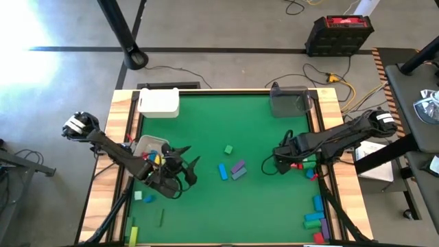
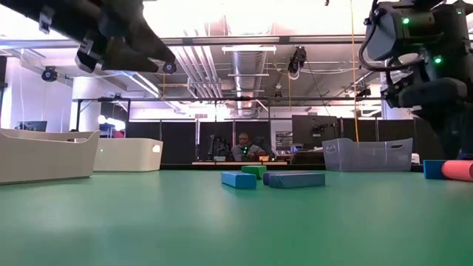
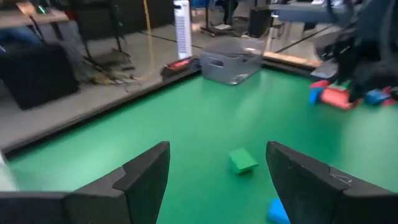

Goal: Sort blocks by size
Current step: Put the orange cylindrical block into the gray bin

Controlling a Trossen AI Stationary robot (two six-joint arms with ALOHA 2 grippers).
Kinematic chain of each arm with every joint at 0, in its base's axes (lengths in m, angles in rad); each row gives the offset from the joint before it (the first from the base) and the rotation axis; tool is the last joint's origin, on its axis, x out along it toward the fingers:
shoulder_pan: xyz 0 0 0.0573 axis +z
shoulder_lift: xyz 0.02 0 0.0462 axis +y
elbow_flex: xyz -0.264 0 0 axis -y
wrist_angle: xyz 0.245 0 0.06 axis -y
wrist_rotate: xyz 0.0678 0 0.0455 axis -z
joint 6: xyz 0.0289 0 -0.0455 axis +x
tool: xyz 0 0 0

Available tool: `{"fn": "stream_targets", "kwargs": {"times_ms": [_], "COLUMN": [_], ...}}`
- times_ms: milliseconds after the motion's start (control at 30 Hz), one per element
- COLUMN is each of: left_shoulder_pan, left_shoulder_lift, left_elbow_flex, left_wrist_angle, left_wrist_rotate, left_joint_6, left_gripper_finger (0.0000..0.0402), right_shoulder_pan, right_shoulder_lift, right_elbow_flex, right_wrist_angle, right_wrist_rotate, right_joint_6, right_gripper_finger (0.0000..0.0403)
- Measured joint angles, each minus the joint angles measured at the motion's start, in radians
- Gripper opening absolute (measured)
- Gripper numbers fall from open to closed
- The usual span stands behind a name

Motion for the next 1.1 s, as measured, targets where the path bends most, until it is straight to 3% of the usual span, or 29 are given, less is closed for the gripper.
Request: {"fn": "stream_targets", "kwargs": {"times_ms": [300, 533, 800, 1100], "left_shoulder_pan": [-0.004, -0.003, -0.003, -0.01], "left_shoulder_lift": [-0.008, -0.008, -0.008, -0.002], "left_elbow_flex": [0.001, 0.001, 0.004, 0.004], "left_wrist_angle": [-0.001, -0.003, 0.001, 0.013], "left_wrist_rotate": [0.024, 0.023, 0.019, 0.046], "left_joint_6": [0.061, 0.104, 0.099, 0.069], "left_gripper_finger": [0.0252, 0.0252, 0.0252, 0.0252], "right_shoulder_pan": [0.005, 0.005, 0.005, 0.018], "right_shoulder_lift": [0.028, 0.066, 0.141, 0.178], "right_elbow_flex": [-0.017, -0.042, -0.085, -0.082], "right_wrist_angle": [0.038, 0.054, 0.125, 0.147], "right_wrist_rotate": [-0.005, 0.017, 0.034, 0.064], "right_joint_6": [0.153, 0.18, 0.178, 0.058], "right_gripper_finger": [0.0237, 0.0209, 0.0179, 0.0125]}}
